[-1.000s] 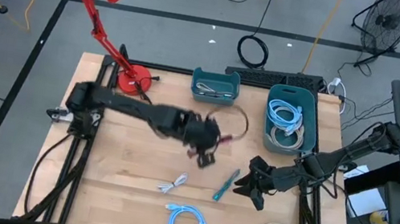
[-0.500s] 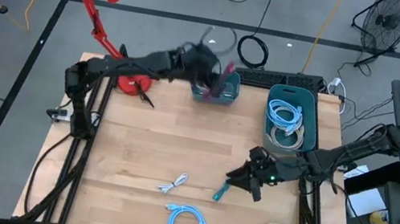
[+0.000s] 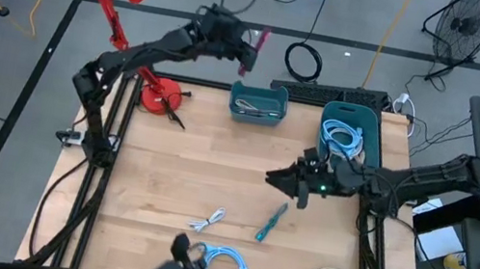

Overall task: Pick & Place USB Port
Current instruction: Put the red charger cable into the left blue bin

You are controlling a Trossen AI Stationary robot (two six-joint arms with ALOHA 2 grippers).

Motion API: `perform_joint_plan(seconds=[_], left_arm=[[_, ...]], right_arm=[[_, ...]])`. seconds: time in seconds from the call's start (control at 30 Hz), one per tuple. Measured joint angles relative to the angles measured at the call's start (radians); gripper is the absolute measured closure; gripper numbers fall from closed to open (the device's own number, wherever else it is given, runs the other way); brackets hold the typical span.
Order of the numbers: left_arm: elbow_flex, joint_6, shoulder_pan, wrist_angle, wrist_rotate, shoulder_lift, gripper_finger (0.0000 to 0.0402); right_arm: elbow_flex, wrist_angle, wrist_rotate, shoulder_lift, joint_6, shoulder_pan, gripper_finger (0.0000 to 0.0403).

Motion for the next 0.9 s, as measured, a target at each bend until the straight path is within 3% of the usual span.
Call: perform_joint_plan(seconds=[0.2,0.37,0.53,0.73,0.9], left_arm=[[0.0,0.085,0.092,-0.009,0.142,0.0,0.0388],[0.001,0.216,0.114,-0.008,0.361,0.027,0.0388],[0.001,0.3,0.099,-0.067,0.446,0.081,0.0388],[0.011,0.422,0.058,-0.182,0.408,0.129,0.0389],[0.158,0.595,0.002,-0.386,0.253,0.196,0.0389]], right_arm=[[0.0,0.024,-0.003,0.0,-0.023,-0.044,0.0264],[0.0,0.023,-0.006,0.0,-0.023,-0.071,0.0264],[0.0,0.023,-0.011,0.0,-0.023,-0.091,0.0264],[0.0,0.02,-0.043,0.0,-0.021,-0.105,0.0264],[0.0,0.01,-0.059,0.0,-0.02,-0.116,0.0264]])
